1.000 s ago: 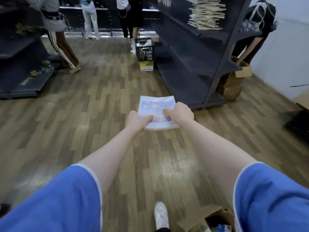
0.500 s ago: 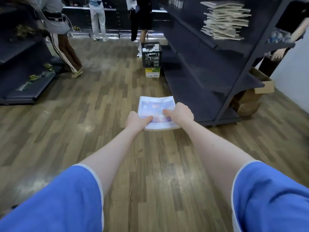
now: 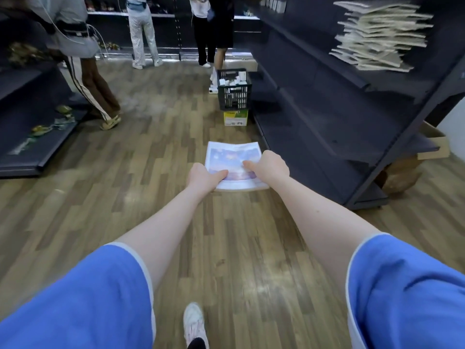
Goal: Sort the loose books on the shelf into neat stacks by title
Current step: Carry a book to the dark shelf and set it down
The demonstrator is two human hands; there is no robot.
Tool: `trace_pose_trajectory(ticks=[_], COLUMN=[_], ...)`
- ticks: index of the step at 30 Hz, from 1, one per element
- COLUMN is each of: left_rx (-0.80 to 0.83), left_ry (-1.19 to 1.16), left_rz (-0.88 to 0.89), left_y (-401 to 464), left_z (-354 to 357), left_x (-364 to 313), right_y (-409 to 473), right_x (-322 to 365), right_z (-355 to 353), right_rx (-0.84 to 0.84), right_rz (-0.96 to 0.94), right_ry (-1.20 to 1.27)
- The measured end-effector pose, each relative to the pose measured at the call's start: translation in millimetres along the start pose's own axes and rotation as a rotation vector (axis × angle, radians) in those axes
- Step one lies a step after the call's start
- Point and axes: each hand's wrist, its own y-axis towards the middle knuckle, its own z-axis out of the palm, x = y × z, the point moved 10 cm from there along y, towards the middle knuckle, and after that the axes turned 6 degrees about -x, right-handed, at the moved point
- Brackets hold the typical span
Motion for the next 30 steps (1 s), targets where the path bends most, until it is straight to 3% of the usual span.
trace_pose_trajectory(ticks=[12, 22, 30], left_rx=[0.023, 0.069, 0.113], left_ry=[0.027, 0.062, 0.086], left_rz=[0.075, 0.082, 0.127], left_y=[245, 420, 581], left_z=[-41, 14, 68], left_x=[-84, -144, -252], right_y=[202, 390, 581], right_x=[122, 138, 156], right_z=[27, 55, 27], right_rx=[-0.056, -0.056, -0.096], right_rz=[0.086, 0.11, 0.141], right_ry=[0.047, 0.06, 0.056])
